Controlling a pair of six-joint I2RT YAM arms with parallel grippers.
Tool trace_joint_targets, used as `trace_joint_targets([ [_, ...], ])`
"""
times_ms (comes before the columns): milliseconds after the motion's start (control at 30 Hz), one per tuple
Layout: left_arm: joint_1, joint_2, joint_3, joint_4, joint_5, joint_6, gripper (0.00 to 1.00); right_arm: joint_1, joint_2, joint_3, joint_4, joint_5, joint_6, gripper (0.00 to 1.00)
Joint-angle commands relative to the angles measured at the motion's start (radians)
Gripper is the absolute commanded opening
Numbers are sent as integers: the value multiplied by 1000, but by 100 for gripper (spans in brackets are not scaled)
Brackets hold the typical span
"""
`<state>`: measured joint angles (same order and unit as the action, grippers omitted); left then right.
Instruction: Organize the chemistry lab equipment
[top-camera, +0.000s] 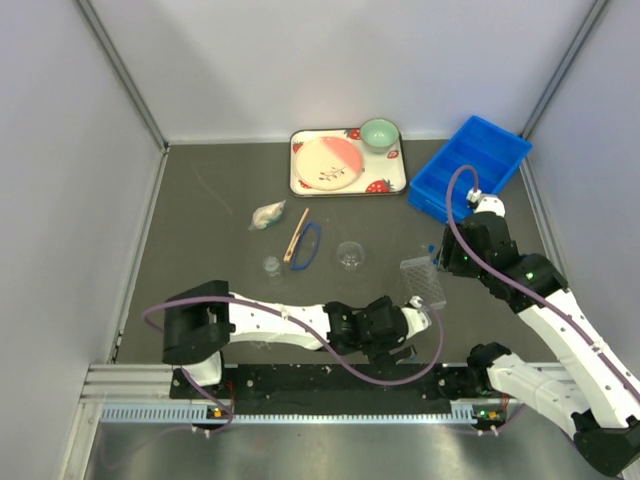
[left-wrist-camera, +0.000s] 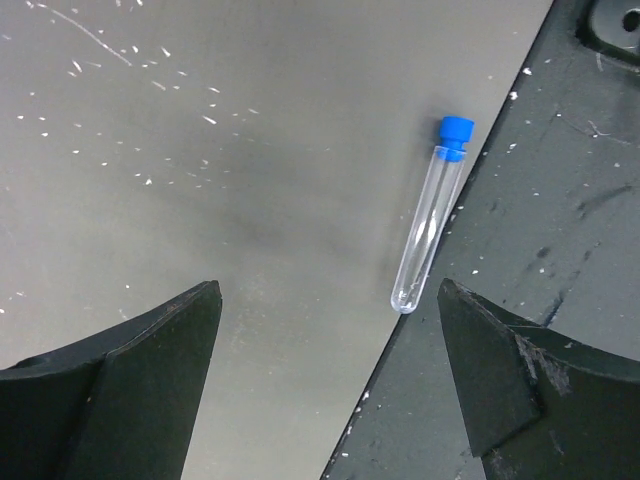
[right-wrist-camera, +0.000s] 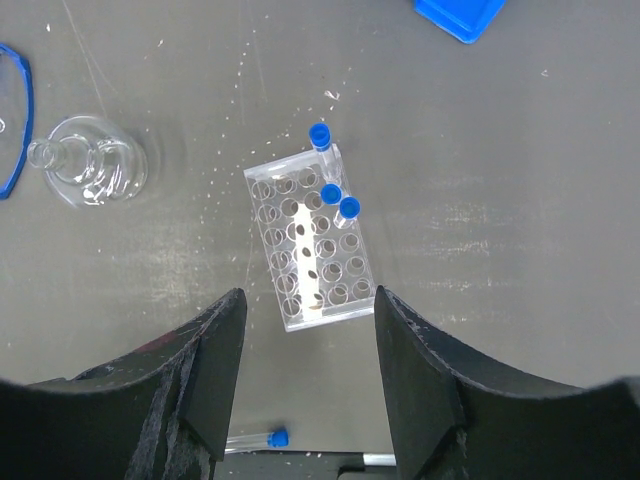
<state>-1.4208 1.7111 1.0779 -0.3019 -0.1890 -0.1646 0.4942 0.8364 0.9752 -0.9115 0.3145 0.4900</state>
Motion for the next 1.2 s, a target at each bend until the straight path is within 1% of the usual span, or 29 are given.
trace_joint_targets([
  [0, -21, 7, 22, 50, 22, -3, 95, -8, -14, -6, 23, -9, -13, 54],
  [200, -38, 30, 16, 63, 22, -18, 94, -8, -7, -9, 33, -17, -13, 54],
  [300, -38, 25, -12, 92, 31, -29, 94, -8, -7, -13, 34, -15, -14, 54],
  [533, -40, 54, -24, 115, 46, -32, 90, -8, 3, -24, 43, -23, -16, 54],
  [800, -38, 87, -33, 133, 56, -32, 79, -8, 3, -43, 51, -25, -18, 53],
  [867, -36, 94, -39, 136, 52, -32, 74, -6, 3, -49, 52, -28, -16, 53],
  [900, -36, 97, -42, 135, 52, -32, 62, -8, 3, -52, 54, -28, -16, 53],
  [967, -36, 108, -50, 141, 52, -29, 51, -8, 3, -55, 57, -31, -16, 53],
  [1000, -36, 110, -52, 141, 52, -27, 41, -6, 3, -55, 59, -31, -14, 53],
  [1167, -38, 122, -73, 164, 63, -23, 27, -8, 6, -58, 62, -35, -11, 53],
])
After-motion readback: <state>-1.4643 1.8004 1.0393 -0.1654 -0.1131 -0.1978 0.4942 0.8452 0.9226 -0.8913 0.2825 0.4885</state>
